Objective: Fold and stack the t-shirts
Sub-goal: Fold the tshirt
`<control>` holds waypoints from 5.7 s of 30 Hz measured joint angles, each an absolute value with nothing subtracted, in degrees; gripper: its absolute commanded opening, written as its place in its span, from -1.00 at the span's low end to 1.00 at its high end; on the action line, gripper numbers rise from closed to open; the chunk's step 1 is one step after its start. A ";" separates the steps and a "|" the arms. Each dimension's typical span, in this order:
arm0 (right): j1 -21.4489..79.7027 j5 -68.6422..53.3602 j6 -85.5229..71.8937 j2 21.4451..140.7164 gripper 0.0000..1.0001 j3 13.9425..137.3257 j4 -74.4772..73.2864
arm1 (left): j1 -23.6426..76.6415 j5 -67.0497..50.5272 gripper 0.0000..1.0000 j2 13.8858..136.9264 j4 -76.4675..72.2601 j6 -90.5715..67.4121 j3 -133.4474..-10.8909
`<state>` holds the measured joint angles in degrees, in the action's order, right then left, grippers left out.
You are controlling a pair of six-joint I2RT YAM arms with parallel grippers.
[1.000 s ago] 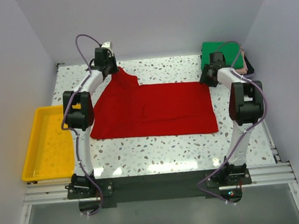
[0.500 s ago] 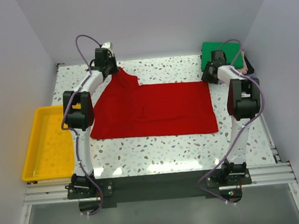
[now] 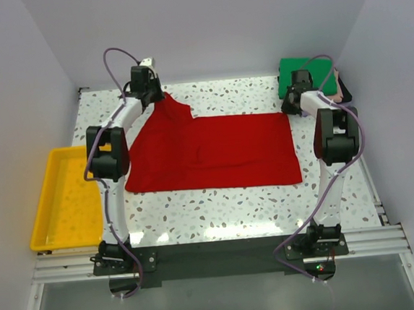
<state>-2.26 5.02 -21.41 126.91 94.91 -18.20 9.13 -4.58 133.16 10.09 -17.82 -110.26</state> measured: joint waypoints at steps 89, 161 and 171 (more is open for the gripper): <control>-2.28 7.57 -30.13 78.59 -0.07 49.12 -21.85 | 9.13 -1.52 -1.00 71.31 12.93 -39.03 -39.97; -6.22 -1.93 -41.15 85.01 -1.00 48.90 -18.83 | 9.04 -3.66 -1.00 78.76 13.61 -39.38 -53.19; -7.53 -7.07 -39.90 95.74 -1.00 62.94 -18.35 | 8.29 -2.44 -1.00 90.19 14.22 -38.68 -68.58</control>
<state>-7.53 -7.07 -39.90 95.74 62.94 -18.35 8.29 -2.44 90.19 14.22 -38.68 -68.58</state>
